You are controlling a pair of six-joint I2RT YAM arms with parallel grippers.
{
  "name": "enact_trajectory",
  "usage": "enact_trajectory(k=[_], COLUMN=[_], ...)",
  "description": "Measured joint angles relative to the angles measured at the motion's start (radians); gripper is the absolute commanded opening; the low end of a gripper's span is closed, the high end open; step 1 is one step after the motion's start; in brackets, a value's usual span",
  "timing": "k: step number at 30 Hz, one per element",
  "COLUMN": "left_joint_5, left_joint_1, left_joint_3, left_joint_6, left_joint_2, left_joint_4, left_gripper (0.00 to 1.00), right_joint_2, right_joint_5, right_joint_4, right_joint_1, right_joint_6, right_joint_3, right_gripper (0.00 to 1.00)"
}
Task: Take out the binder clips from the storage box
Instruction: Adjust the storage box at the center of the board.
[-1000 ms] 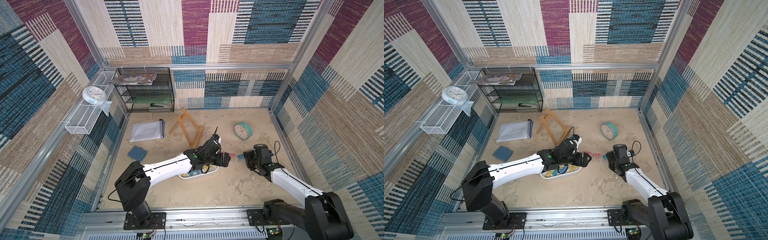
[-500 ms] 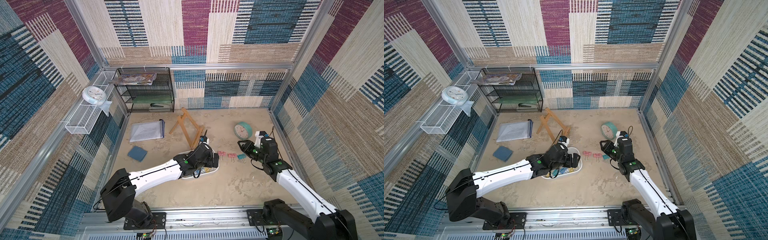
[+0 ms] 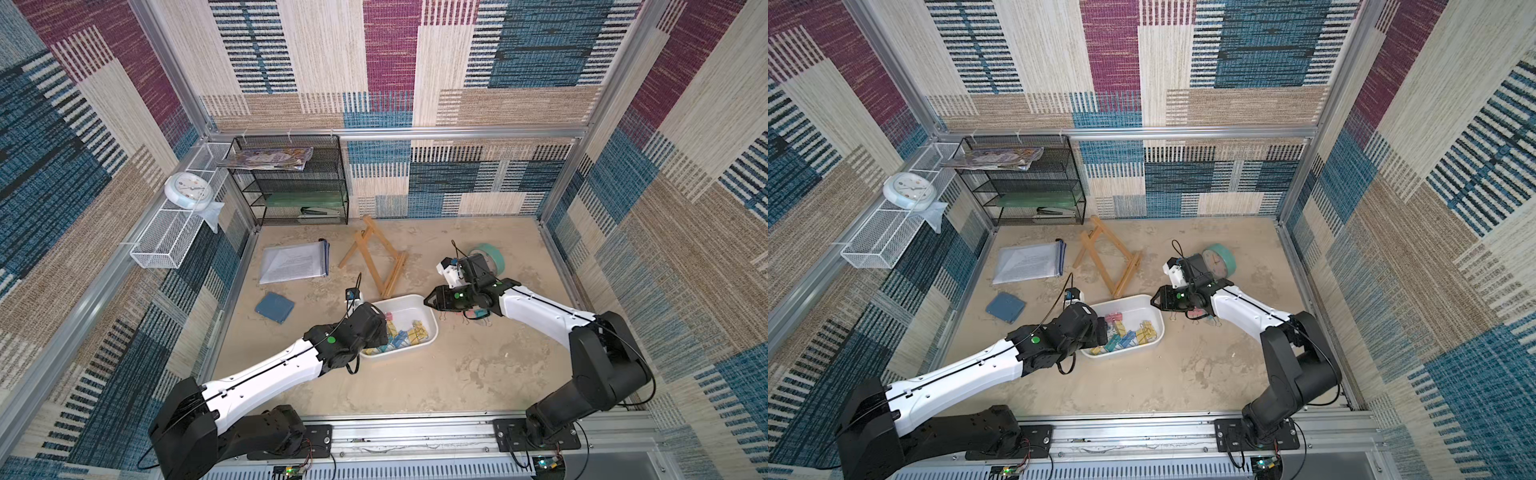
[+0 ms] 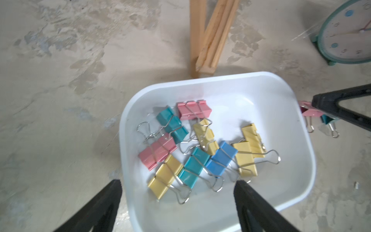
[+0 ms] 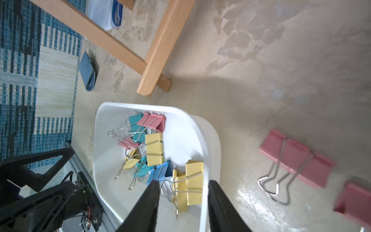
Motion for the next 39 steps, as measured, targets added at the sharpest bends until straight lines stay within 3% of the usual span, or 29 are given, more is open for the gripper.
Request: enact_trajectory(k=[5, 12, 16, 23, 30, 32, 36, 39], left_joint_5=[0.066, 0.236, 0.319, 0.393, 0.385, 0.357, 0.317, 0.318], left_joint_1=[0.073, 0.191, 0.245, 0.294, 0.322, 0.322, 0.31, 0.237], left_joint_3=[-0.072, -0.08, -0.029, 0.086, 0.178, 0.191, 0.211, 0.257], left_joint_6=[-0.067, -0.1, -0.097, -0.053, 0.007, 0.03, 0.063, 0.078], left_joint_2=[-0.048, 0.03, 0.114, 0.266, 0.307, 0.278, 0.203, 0.211], left_joint_4=[-0.006, 0.095, 0.174, 0.209, 0.15, 0.113, 0.063, 0.049], left_gripper=[0.99, 0.99, 0.99, 0.99, 1.0, 0.98, 0.84, 0.74], right_joint_2=[0.041, 0.029, -0.023, -0.055, -0.015, -0.025, -0.04, -0.058], right_joint_5=[-0.014, -0.014, 0.01, 0.196, 0.232, 0.23, 0.229, 0.245], right_joint_4=[-0.026, -0.033, -0.031, -0.06, -0.119, -0.119, -0.116, -0.101], right_joint_1=[0.03, 0.055, 0.065, 0.057, 0.058, 0.058, 0.058, 0.056], right_joint_6=[-0.016, 0.012, 0.045, 0.079, 0.09, 0.091, 0.095, 0.106], right_joint_3=[0.016, -0.003, -0.03, -0.016, -0.014, -0.014, -0.013, -0.03], right_gripper=[0.45, 0.45, 0.49, 0.53, 0.54, 0.54, 0.55, 0.55])
